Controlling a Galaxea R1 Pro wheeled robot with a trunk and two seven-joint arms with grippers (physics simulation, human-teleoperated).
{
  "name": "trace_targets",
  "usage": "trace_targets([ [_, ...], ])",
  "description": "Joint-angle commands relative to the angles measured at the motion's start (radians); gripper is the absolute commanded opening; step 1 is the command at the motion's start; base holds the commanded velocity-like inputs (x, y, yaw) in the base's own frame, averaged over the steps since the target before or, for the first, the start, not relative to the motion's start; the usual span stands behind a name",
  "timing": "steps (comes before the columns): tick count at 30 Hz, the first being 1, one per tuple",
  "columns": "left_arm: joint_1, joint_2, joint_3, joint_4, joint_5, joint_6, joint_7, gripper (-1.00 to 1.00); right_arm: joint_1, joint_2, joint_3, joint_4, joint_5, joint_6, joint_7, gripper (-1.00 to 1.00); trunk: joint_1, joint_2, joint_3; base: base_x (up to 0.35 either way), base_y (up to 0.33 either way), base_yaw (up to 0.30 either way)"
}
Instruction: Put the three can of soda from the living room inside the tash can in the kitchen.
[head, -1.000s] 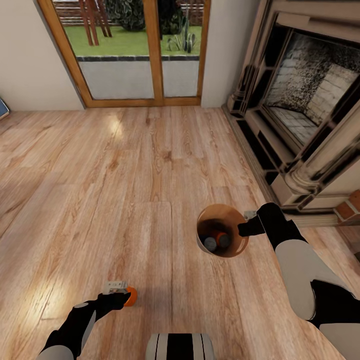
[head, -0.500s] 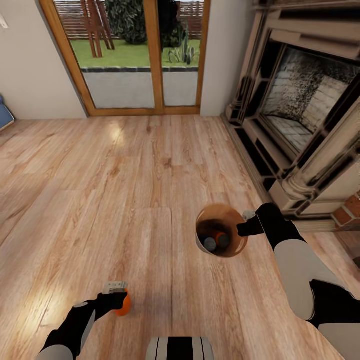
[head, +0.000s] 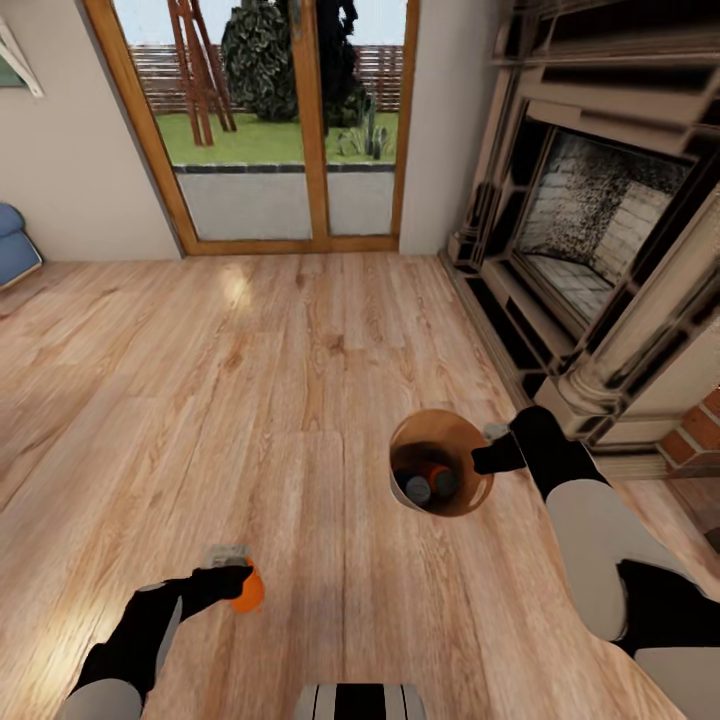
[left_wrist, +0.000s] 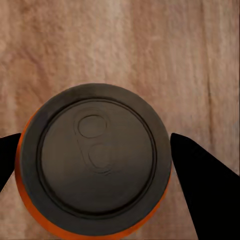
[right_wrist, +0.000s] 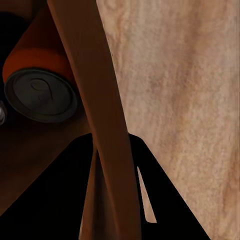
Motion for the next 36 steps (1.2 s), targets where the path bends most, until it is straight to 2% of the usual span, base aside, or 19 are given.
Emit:
trace_targets([
  [1,0.001,0.001,0.0,-0.058,-0.005,0.044,-0.031,-1.0,0.0,0.006,-0.001,0.0,-0.026,0.007,0.0,-1.0,0.0,0.0,0.004,0.0,0.0,0.0],
  [4,0.001,0.003,-0.001,-0.221,-0.004,0.186,-0.102,-1.0,0.003,0.013,0.017,0.001,-0.026,0.008,0.001,-1.0,-0.002,0.001,0.016,0.0,0.0,0.0],
  [5,0.001,0.004,-0.001,-0.247,-0.004,0.207,-0.115,-1.0,0.003,0.014,0.021,0.001,-0.027,0.008,0.001,-1.0,-0.002,0.001,0.019,0.0,0.0,0.0],
  [7,0.001,0.004,-0.001,-0.377,-0.004,0.312,-0.188,-1.0,0.004,0.017,0.032,0.001,-0.028,0.007,0.003,-1.0,-0.003,0.002,0.027,0.0,0.0,0.0],
  [9,0.002,0.004,-0.001,-0.429,-0.004,0.355,-0.224,-1.0,0.005,0.019,0.034,0.002,-0.029,0.008,0.003,-1.0,-0.004,0.002,0.035,0.0,0.0,0.0],
  [10,0.002,0.004,-0.001,-0.5,-0.003,0.414,-0.283,-1.0,0.005,0.02,0.037,0.007,-0.031,0.008,0.004,-1.0,-0.004,0.002,0.039,0.0,0.0,0.0],
  [12,0.002,0.005,-0.001,-0.543,-0.004,0.451,-0.321,-1.0,0.005,0.022,0.038,0.01,-0.031,0.011,0.004,-1.0,-0.005,0.003,0.047,0.0,0.0,0.0],
  [15,0.002,0.006,-0.003,-0.659,-0.004,0.552,-0.409,-1.0,0.005,0.039,0.045,0.022,-0.027,0.059,0.002,-1.0,-0.007,0.004,0.058,0.0,0.0,0.0],
  [16,0.003,0.006,-0.004,-0.7,-0.004,0.592,-0.445,-1.0,0.005,0.045,0.059,0.027,-0.026,0.081,0.002,-1.0,-0.007,0.004,0.062,0.0,0.0,0.0],
  [18,0.002,0.007,-0.005,-0.731,-0.004,0.626,-0.484,-1.0,0.005,0.049,0.08,0.032,-0.026,0.095,0.002,-1.0,-0.008,0.004,0.07,0.0,0.0,0.0],
  [21,0.001,0.009,-0.007,-0.79,-0.005,0.701,-0.579,-1.0,0.005,0.055,0.127,0.045,-0.027,0.102,0.004,-1.0,-0.009,0.005,0.081,0.0,0.0,0.0],
  [23,0.0,0.01,-0.008,-0.808,-0.005,0.724,-0.615,-1.0,0.005,0.056,0.136,0.055,-0.027,0.102,0.005,-1.0,-0.01,0.005,0.089,0.0,0.0,0.0],
  [27,-0.002,0.011,-0.008,-0.83,-0.005,0.725,-0.683,-1.0,0.005,0.066,0.145,0.082,-0.026,0.102,0.005,-1.0,-0.012,0.006,0.105,0.0,0.0,0.0],
  [28,-0.003,0.01,-0.007,-0.851,-0.005,0.725,-0.723,-1.0,0.005,0.076,0.147,0.09,-0.026,0.102,0.003,-1.0,-0.013,0.007,0.108,0.0,0.0,0.0],
  [30,-0.007,0.01,-0.009,-0.863,-0.005,0.725,-0.759,-1.0,0.005,0.09,0.148,0.1,-0.025,0.102,0.0,-1.0,-0.013,0.007,0.116,0.0,0.0,0.0],
  [32,-0.01,0.009,-0.013,-0.867,-0.005,0.725,-0.776,-1.0,0.005,0.102,0.153,0.111,-0.025,0.102,-0.002,-1.0,-0.014,0.008,0.124,0.0,0.0,0.0],
  [36,-0.025,0.008,-0.017,-0.871,-0.004,0.725,-0.818,-1.0,0.005,0.121,0.195,0.129,-0.025,0.102,-0.005,-1.0,-0.016,0.008,0.139,0.0,0.0,0.0],
])
